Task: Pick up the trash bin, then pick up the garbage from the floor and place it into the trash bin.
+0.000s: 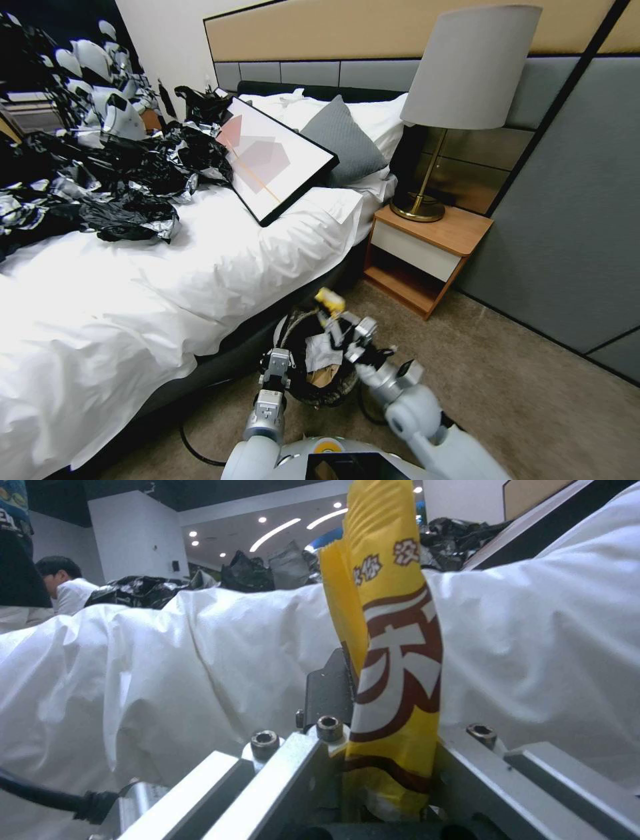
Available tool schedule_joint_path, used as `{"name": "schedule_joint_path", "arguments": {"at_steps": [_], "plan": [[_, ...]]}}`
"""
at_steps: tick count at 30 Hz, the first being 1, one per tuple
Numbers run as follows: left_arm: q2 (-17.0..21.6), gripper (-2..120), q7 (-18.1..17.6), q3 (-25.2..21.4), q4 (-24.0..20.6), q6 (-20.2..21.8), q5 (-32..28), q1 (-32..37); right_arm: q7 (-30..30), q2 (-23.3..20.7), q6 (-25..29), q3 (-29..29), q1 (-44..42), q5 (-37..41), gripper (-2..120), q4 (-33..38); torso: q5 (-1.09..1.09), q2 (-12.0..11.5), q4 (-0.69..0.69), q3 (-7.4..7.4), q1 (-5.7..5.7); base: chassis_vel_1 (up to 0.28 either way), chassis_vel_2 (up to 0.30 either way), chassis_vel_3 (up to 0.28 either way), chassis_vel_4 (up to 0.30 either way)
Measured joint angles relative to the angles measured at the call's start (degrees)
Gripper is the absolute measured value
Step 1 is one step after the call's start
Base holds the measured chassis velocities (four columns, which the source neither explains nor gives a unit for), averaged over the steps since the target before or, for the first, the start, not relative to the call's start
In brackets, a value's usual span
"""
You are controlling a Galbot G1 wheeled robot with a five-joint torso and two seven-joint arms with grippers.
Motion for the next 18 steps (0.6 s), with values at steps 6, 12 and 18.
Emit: {"name": "schedule_joint_path", "arguments": {"at_steps": [6, 12, 18], "plan": [[-0.16, 0, 0.01, 0.19, 0.2, 0.03, 0.07, -0.15, -0.27, 0.95, 0.47, -1.54, 0.01, -1.84, 0, -2.93, 0.0, 0.0, 0.0, 0.0, 0.0, 0.0, 0.0, 0.0, 0.0], [-0.21, 0, 0.02, 0.26, 0.3, 0.03, 0.11, -0.21, -0.66, 2.07, 1.87, -1.76, 0.16, -2.99, 0, -6.71, 0.0, 0.0, 0.0, 0.0, 0.0, 0.0, 0.0, 0.0, 0.0], [-0.14, 0, 0.02, 0.29, -0.02, 0.03, 0.09, -0.22, -1.17, 2.53, 3.17, -0.19, 0.5, -3.43, 0, -9.89, 0.0, 0.0, 0.0, 0.0, 0.0, 0.0, 0.0, 0.0, 0.0]]}}
